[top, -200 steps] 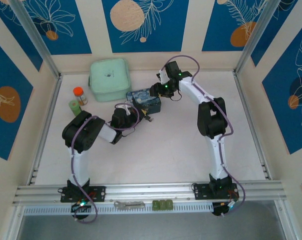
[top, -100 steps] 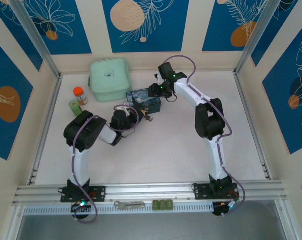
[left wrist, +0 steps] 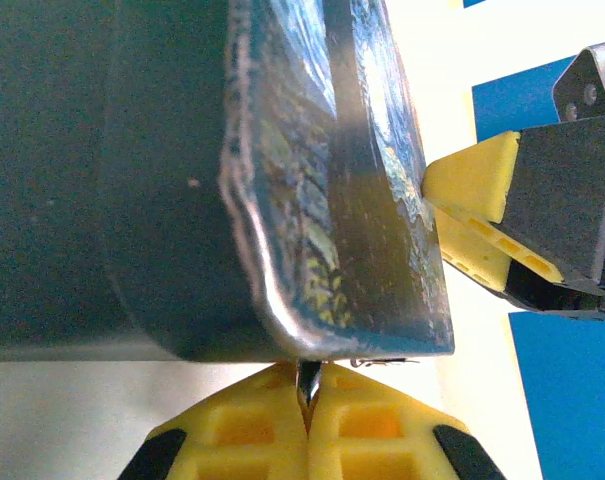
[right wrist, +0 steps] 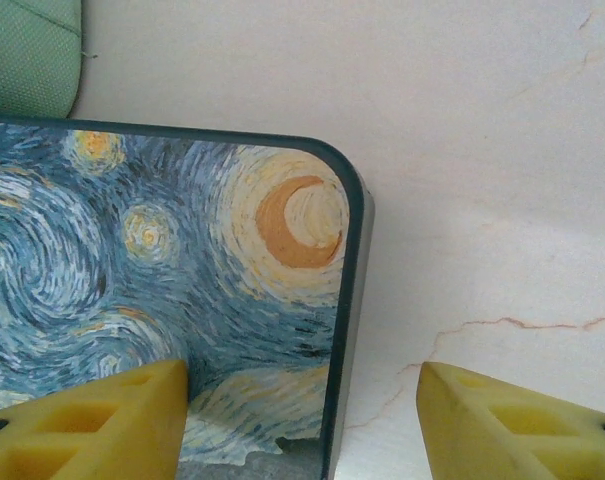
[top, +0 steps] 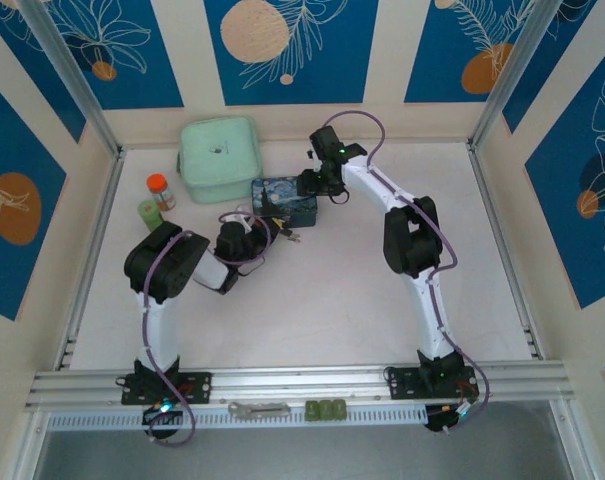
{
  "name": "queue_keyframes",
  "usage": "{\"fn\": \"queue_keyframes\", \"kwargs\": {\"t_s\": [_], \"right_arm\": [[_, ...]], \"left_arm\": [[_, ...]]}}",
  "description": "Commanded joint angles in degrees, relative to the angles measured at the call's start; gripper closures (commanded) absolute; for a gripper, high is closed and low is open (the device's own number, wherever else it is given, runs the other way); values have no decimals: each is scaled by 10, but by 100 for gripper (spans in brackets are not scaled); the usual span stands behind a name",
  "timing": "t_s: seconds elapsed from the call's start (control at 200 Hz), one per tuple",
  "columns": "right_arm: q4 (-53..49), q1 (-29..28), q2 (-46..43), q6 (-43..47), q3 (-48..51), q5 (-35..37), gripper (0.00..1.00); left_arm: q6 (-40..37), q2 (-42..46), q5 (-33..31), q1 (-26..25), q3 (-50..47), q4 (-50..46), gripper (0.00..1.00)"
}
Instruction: Unlock the padlock with the key
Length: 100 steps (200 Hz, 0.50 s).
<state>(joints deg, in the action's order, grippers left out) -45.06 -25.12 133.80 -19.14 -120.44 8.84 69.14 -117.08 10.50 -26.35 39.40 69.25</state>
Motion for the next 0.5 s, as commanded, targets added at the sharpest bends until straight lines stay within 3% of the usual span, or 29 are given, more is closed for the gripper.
{"fn": "queue_keyframes", "kwargs": {"t_s": [0.0,0.495], "right_arm": [[-75,12,45,17,7,75,39],[-66,23,44,16,19,75,42]], "left_arm": [[3,4,-12,22,-21,-5,100],[-2,32,11,67,-65,5,100]]}}
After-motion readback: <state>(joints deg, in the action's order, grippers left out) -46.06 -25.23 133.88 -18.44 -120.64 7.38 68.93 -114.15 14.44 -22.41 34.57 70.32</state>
